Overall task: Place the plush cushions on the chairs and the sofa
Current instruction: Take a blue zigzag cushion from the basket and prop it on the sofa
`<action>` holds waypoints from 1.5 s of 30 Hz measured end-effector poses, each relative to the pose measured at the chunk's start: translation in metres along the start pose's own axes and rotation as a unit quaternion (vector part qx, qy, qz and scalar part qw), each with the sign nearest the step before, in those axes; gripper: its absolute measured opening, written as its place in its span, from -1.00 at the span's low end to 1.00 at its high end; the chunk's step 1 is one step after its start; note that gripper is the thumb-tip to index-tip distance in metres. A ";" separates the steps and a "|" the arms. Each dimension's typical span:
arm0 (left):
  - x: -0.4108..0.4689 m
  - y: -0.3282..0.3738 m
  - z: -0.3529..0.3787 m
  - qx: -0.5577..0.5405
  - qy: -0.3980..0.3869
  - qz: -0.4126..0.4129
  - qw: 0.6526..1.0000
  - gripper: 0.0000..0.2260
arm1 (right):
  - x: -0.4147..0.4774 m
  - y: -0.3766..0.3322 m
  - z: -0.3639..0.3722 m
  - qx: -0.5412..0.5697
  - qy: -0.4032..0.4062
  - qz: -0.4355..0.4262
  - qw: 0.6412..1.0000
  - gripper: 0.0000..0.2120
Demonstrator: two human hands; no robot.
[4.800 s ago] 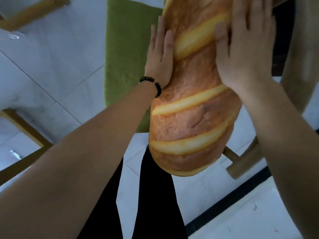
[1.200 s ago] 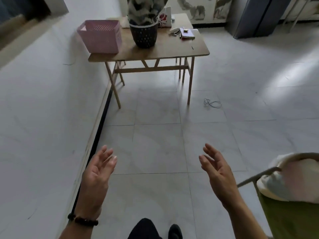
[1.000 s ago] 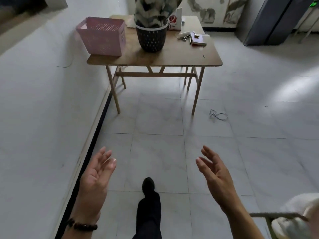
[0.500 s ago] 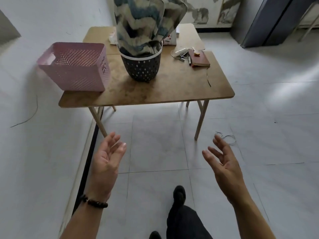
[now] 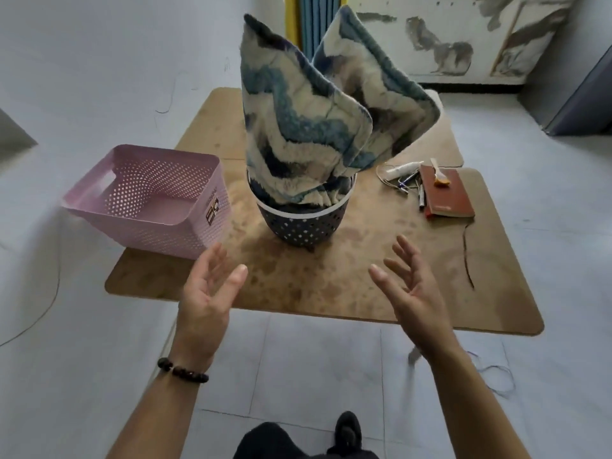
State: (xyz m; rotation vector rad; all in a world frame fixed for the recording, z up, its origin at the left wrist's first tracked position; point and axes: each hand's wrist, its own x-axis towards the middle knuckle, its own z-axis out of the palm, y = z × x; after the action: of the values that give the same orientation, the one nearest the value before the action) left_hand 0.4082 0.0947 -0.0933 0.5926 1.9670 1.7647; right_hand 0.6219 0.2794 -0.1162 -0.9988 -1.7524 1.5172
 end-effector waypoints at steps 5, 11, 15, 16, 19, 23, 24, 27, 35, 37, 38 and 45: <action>0.091 -0.008 0.019 0.018 -0.025 -0.006 1.000 -0.40 | 0.102 -0.023 0.033 -0.019 -0.027 -0.038 0.999 -0.06; 0.199 -0.058 0.036 0.112 -0.143 0.018 0.983 -0.47 | 0.174 -0.029 0.089 -0.112 0.058 -0.059 0.990 -0.06; 0.261 -0.086 0.045 0.169 -0.190 0.049 0.966 -0.15 | 0.207 -0.055 0.117 -0.203 0.068 -0.116 0.970 -0.27; 0.272 -0.093 0.048 0.194 -0.213 0.060 0.956 -0.11 | 0.218 -0.059 0.124 -0.210 0.059 -0.126 0.968 -0.29; 0.285 -0.105 0.053 0.251 -0.256 0.103 0.928 -0.08 | 0.250 -0.057 0.146 -0.259 0.009 -0.161 0.952 -0.13; 0.282 -0.109 0.055 0.269 -0.224 0.096 0.932 0.00 | 0.287 -0.053 0.180 -0.241 -0.068 0.008 0.968 -0.04; 0.281 -0.113 0.056 0.280 -0.208 0.088 0.933 0.02 | 0.292 -0.052 0.186 -0.231 -0.043 -0.003 0.972 0.06; 0.282 -0.126 0.060 0.376 -0.152 0.176 0.897 -0.15 | 0.305 -0.047 0.190 -0.103 0.008 0.025 0.994 -0.02; 0.299 -0.134 0.050 0.440 -0.162 0.341 0.815 -0.43 | 0.317 -0.062 0.169 0.135 0.182 0.043 0.973 -0.50; 0.299 -0.134 0.053 0.459 -0.155 0.337 0.807 -0.40 | 0.319 -0.065 0.167 0.191 0.164 0.065 0.966 -0.60; 0.301 -0.132 0.055 0.471 -0.161 0.331 0.802 -0.38 | 0.319 -0.068 0.166 0.217 0.156 0.078 0.960 -0.61; 0.308 -0.120 0.070 0.510 -0.199 0.325 0.771 -0.37 | 0.307 -0.119 0.141 0.293 0.139 0.076 0.943 -0.38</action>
State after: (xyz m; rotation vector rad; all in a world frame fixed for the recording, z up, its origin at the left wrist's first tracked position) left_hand 0.1937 0.3175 -0.2293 1.9951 2.3982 0.4941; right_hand 0.3238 0.4580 -0.0307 -0.9827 -0.9546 1.7444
